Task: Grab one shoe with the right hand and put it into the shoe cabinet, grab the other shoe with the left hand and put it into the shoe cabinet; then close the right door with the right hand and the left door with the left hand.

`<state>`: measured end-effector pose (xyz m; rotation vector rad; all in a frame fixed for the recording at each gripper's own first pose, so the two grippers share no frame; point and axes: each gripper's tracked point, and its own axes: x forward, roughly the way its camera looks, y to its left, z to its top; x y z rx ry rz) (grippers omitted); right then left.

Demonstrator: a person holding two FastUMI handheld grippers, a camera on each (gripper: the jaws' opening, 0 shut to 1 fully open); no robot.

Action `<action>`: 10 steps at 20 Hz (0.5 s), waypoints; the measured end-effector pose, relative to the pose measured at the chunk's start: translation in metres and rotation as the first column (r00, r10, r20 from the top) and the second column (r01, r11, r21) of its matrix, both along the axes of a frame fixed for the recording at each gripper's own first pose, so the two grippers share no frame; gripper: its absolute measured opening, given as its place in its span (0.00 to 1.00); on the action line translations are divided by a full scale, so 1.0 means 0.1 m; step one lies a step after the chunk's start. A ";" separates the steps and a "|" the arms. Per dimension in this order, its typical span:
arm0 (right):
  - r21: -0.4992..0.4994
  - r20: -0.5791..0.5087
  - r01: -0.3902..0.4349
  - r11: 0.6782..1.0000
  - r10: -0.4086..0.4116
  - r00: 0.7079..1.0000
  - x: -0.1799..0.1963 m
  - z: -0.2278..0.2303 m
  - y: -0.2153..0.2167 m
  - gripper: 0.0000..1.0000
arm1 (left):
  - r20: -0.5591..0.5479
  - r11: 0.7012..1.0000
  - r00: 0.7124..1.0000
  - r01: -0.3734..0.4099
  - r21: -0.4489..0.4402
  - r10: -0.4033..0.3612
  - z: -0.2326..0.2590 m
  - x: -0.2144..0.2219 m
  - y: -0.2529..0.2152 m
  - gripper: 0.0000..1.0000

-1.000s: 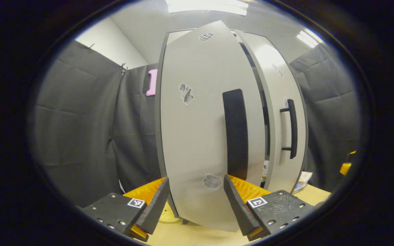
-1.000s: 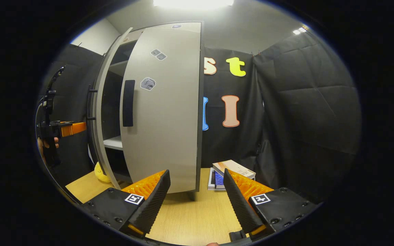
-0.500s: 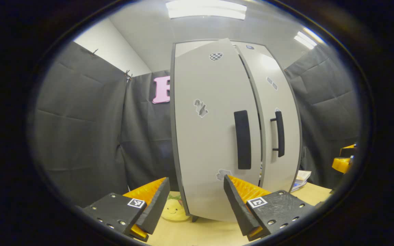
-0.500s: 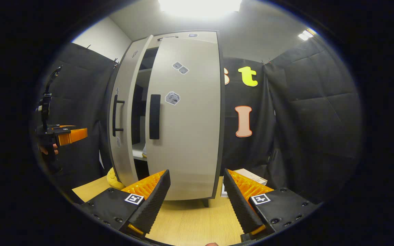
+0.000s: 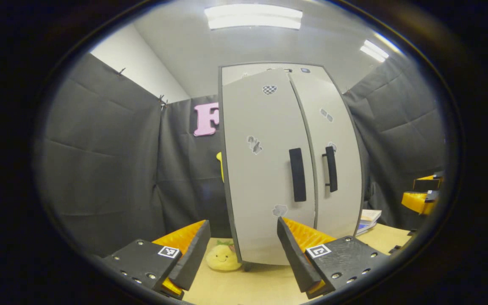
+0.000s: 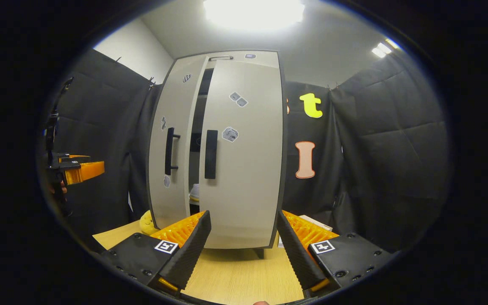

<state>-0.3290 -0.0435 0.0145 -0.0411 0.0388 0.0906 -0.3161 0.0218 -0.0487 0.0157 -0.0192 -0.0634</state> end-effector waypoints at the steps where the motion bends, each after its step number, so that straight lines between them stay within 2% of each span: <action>1: -0.001 0.004 0.003 1.000 -0.003 1.000 -0.05 0.00 0.00 0.98 | -0.001 1.000 1.000 -0.002 0.007 0.002 -0.02 -0.06 0.01 0.91; 10: 0.007 0.012 0.034 0.999 -0.034 0.999 -0.29 -0.07 0.00 0.98 | -0.056 0.999 0.998 -0.038 0.024 0.039 -0.39 -0.41 0.21 0.92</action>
